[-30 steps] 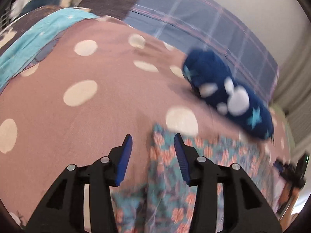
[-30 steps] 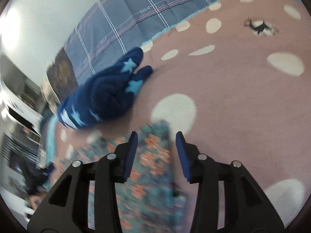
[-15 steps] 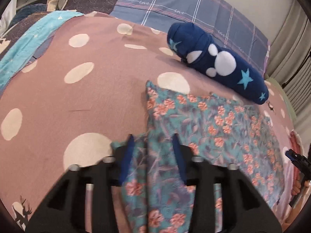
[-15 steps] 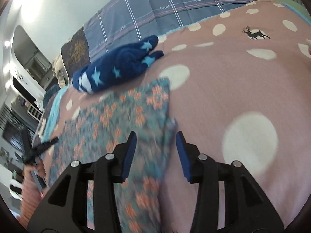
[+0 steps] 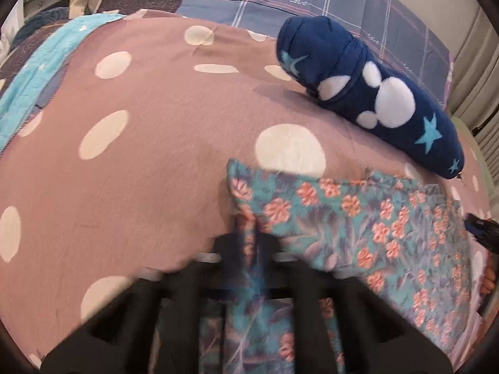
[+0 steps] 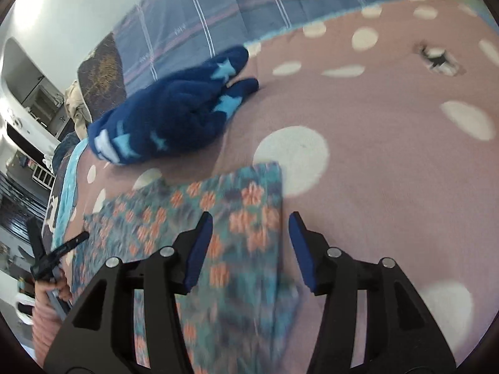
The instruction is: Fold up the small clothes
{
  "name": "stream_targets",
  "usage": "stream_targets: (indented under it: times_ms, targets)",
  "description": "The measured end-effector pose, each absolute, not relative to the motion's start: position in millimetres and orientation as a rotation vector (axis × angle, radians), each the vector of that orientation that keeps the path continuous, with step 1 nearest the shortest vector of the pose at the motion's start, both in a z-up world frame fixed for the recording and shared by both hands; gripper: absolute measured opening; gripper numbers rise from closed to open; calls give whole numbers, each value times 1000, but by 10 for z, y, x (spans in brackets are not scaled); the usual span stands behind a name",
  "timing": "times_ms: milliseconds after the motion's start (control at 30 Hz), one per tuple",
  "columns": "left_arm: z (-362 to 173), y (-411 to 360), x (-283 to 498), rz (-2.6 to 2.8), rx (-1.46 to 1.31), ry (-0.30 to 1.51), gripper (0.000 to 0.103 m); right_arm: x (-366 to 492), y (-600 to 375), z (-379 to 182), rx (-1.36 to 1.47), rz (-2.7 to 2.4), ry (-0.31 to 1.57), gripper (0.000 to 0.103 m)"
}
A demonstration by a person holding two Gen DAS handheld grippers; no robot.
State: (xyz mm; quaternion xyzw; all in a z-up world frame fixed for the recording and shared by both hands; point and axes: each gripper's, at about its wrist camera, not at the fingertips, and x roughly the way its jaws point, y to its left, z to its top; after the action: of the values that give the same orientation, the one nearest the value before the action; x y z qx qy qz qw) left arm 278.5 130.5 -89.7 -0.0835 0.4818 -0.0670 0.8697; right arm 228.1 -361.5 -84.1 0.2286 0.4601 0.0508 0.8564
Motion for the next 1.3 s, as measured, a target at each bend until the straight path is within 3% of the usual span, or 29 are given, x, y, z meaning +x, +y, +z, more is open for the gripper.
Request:
stream_targets:
  times_ms: [33,67,100,300,467,567,667,833,967,1133,1300]
  targets:
    - [-865,1301,2770,-143,-174,991,2,2394,-3609,-924,499,113,985,43]
    - [-811,1298,2735,-150,-169,968,2,2432,-3600,-958,508,120,985,16]
    - [-729,1308,2685,-159,-168,940,2,2488,-3588,-979,520,146,996,4]
    - [-258,1544,2479,-180,-158,807,2,2153,-3598,-418,534,285,746,4]
    - [-718,1430,2713,-76,-81,927,6,2469,-3539,-833,476,184,899,13]
    - [-814,1432,2555,-78,-79,945,24,2361,-3619,-997,520,173,935,15]
    - [-568,1330,2215,-87,-43,856,34,1948,-3729,-825,502,155,856,35]
    - [-172,716,1527,-323,3,766,38,950,-3812,-597,507,256,806,35]
    - [-167,-77,1036,-546,71,791,38,192,-3687,-682,417,296,817,35]
    - [-277,-1023,495,-729,218,798,42,-159,-3568,-815,352,331,836,31]
    - [-390,-1334,395,-710,241,844,42,-88,-3439,-935,313,407,847,29]
